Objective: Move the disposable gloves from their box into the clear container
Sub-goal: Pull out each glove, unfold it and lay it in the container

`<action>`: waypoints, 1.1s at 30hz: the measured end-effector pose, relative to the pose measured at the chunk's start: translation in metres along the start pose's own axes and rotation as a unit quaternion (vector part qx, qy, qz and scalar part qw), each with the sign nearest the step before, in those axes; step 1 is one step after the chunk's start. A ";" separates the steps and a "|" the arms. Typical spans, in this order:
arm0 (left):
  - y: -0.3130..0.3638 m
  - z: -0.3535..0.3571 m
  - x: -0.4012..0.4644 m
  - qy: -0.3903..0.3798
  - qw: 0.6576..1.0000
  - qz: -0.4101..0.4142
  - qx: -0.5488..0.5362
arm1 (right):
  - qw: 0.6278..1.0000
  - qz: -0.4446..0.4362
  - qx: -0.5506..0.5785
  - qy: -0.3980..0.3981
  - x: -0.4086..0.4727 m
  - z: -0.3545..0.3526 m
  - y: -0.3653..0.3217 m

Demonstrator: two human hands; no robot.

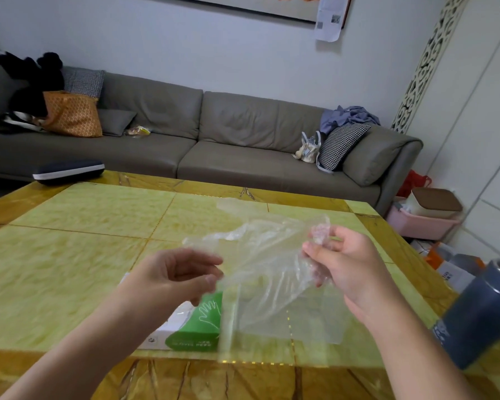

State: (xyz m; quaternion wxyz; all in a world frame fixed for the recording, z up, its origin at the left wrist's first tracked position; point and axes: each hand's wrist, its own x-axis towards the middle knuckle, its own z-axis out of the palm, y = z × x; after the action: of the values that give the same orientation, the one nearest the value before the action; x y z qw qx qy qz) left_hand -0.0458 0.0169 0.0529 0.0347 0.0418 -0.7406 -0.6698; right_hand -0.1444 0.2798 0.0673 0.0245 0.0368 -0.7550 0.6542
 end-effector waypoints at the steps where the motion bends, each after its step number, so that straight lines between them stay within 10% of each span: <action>1: 0.001 0.005 0.001 0.019 1.000 0.002 0.005 | 1.000 -0.004 -0.014 0.022 0.005 -0.005 0.004; 6: -0.004 0.027 0.009 0.167 0.964 0.128 0.165 | 0.981 0.005 -0.178 0.082 0.025 -0.021 0.031; 10: 0.015 0.062 0.023 0.082 0.893 0.307 0.318 | 0.932 0.010 -0.361 0.033 0.020 -0.020 0.038; 20: -0.024 0.121 0.078 -0.216 0.842 -0.004 0.495 | 0.811 -0.020 -0.585 0.003 0.010 -0.026 0.033; 33: -0.019 0.157 0.091 -0.308 0.751 -0.046 0.582 | 0.803 -0.067 -0.592 0.032 0.014 -0.031 0.054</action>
State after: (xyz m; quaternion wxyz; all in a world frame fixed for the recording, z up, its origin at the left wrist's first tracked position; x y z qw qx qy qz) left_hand -0.1530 0.1600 0.0178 -0.2572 -0.1207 -0.9548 -0.0868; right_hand -0.1639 0.3182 0.0193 0.1095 0.0451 -0.9899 0.0777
